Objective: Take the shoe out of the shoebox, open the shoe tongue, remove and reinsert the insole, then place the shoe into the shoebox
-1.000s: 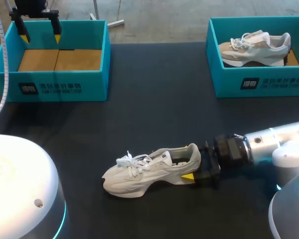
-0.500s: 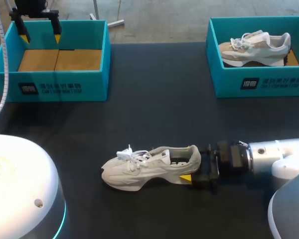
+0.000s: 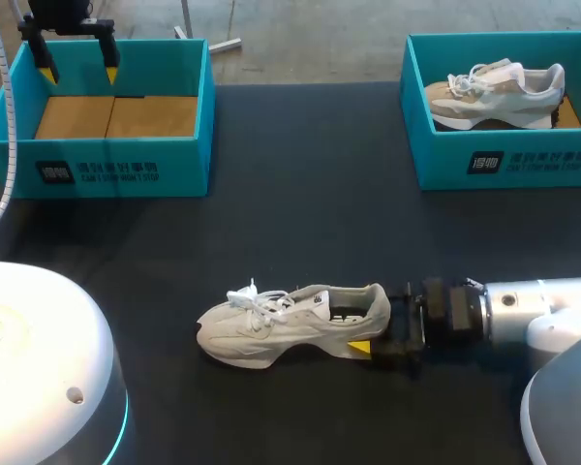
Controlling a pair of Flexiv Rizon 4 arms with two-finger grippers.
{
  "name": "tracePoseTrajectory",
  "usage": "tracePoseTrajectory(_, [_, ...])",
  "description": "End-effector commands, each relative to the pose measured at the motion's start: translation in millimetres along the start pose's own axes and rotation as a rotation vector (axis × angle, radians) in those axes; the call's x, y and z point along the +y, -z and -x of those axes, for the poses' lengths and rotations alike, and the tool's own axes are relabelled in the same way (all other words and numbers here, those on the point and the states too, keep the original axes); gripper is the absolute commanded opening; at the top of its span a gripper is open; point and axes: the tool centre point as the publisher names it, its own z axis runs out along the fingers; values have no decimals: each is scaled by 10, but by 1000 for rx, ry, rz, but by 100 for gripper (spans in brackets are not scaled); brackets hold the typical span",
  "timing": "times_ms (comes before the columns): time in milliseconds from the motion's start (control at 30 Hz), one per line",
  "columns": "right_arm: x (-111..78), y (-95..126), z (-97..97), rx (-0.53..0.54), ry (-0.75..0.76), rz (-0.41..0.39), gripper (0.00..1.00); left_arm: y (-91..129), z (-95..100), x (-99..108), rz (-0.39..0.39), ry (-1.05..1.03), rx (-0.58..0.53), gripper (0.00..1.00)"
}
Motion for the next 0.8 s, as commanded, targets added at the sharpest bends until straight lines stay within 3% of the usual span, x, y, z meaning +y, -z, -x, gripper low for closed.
tracePoseTrajectory(33, [13, -22, -6, 0, -1, -6, 0, -1, -1, 0, 0, 0, 0, 100])
tracePoseTrajectory(800, [0, -36, 5, 45, -13, -3, 0, -1, -1, 0, 0, 0, 0, 100])
